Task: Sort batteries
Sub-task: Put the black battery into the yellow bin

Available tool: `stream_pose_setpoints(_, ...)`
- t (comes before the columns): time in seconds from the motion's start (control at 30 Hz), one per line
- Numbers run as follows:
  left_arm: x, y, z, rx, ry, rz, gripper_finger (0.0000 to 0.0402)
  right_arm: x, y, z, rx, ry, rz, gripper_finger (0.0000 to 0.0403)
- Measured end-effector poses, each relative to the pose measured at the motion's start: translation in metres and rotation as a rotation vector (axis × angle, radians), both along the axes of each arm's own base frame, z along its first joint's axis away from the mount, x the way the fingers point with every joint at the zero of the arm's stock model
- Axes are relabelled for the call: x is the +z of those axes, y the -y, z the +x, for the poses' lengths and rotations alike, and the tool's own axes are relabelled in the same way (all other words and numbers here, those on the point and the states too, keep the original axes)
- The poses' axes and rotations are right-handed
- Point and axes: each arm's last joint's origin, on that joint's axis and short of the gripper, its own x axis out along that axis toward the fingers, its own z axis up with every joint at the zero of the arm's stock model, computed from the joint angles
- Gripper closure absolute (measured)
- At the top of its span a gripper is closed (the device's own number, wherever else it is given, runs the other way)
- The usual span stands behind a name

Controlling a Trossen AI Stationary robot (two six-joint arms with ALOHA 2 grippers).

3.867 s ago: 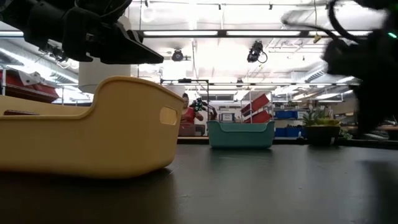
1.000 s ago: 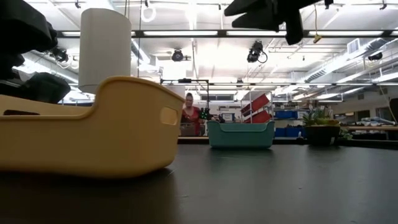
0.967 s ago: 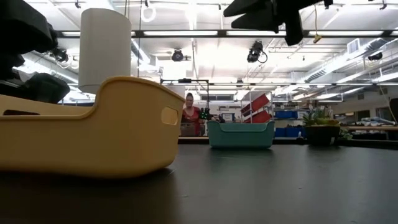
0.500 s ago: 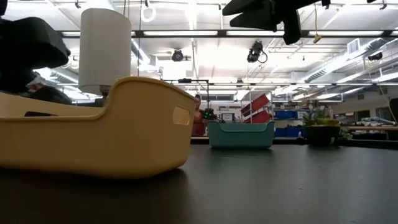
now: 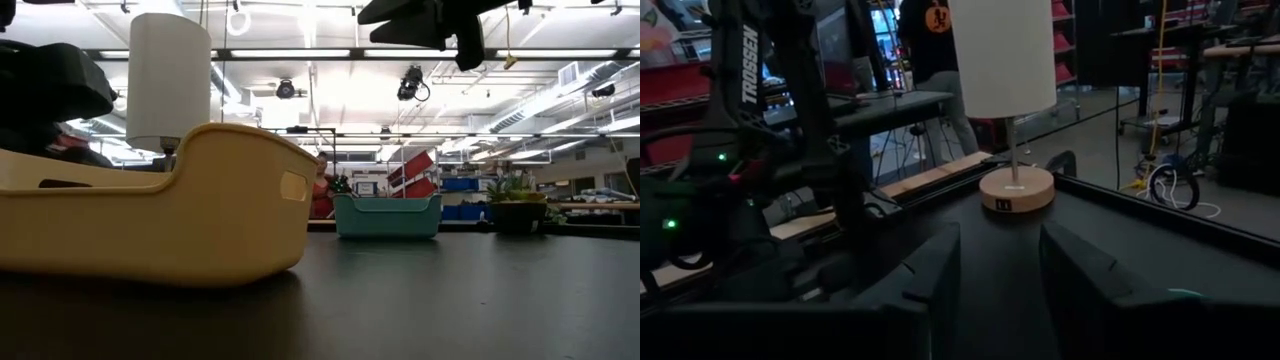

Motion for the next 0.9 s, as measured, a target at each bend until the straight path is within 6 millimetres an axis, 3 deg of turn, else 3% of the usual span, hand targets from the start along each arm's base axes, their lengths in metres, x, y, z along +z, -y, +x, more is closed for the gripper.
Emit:
stream_pose_setpoints(0.2, -0.001, 0.0, -0.001, -0.004, -0.015, -0.003, 0.0346, 0.0, 0.0, 0.0, 0.001, 0.0, -0.001, 0.0278)
stream_pose_setpoints(0.53, 0.014, -0.013, -0.017, -0.012, -0.089, 0.036, 0.0345, 0.0, -0.001, -0.001, 0.01, -0.001, 0.0, 0.0278)
stream_pose_setpoints(0.77, 0.047, -0.023, -0.033, -0.018, -0.061, -0.075, 0.0345, 0.0, -0.001, -0.001, 0.01, -0.007, -0.003, 0.0278)
stream_pose_setpoints(0.9, 0.065, -0.024, -0.035, -0.044, 0.057, -0.132, 0.0345, -0.002, -0.001, -0.001, 0.01, -0.019, -0.006, 0.0278)
